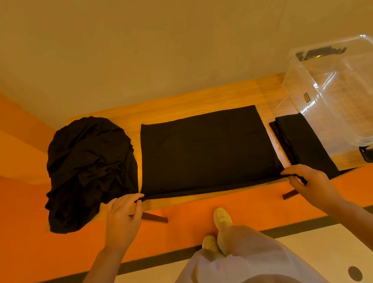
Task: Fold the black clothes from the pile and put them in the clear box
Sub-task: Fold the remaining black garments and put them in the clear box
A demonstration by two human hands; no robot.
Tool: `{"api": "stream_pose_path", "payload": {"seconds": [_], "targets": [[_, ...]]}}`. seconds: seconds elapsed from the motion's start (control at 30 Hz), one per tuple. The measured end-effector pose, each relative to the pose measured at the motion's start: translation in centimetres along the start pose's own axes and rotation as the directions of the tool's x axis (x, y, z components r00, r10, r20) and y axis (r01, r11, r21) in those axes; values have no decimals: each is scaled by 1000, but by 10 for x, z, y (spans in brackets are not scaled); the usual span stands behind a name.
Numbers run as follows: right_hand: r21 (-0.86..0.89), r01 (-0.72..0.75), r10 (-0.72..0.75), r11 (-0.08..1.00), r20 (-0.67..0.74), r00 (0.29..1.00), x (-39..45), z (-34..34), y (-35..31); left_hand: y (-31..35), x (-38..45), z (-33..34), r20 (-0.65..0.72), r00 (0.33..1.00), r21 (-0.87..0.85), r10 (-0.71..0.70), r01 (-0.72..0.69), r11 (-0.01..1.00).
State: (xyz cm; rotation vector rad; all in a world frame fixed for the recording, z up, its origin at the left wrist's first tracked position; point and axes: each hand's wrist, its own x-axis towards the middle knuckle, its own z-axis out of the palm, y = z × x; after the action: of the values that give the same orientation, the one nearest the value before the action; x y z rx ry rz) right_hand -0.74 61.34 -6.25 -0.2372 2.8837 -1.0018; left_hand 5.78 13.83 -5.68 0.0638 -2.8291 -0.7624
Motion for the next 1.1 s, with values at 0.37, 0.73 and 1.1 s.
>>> {"api": "stream_pose_path", "payload": {"seconds": [0.37,0.73,1.1], "targets": [[352,-221,240,909,-10,971,15,-22,-14,7,21,1,66,980,-118,-188,195,974],[516,-311,279,798,141,950,76,-59,-38,13,88,-36,195,926,-285,-324,370,884],[407,-411,394,816,129,910,261,-68,-52,27,265,-24,193,856,-150,-480,509,848]]}}
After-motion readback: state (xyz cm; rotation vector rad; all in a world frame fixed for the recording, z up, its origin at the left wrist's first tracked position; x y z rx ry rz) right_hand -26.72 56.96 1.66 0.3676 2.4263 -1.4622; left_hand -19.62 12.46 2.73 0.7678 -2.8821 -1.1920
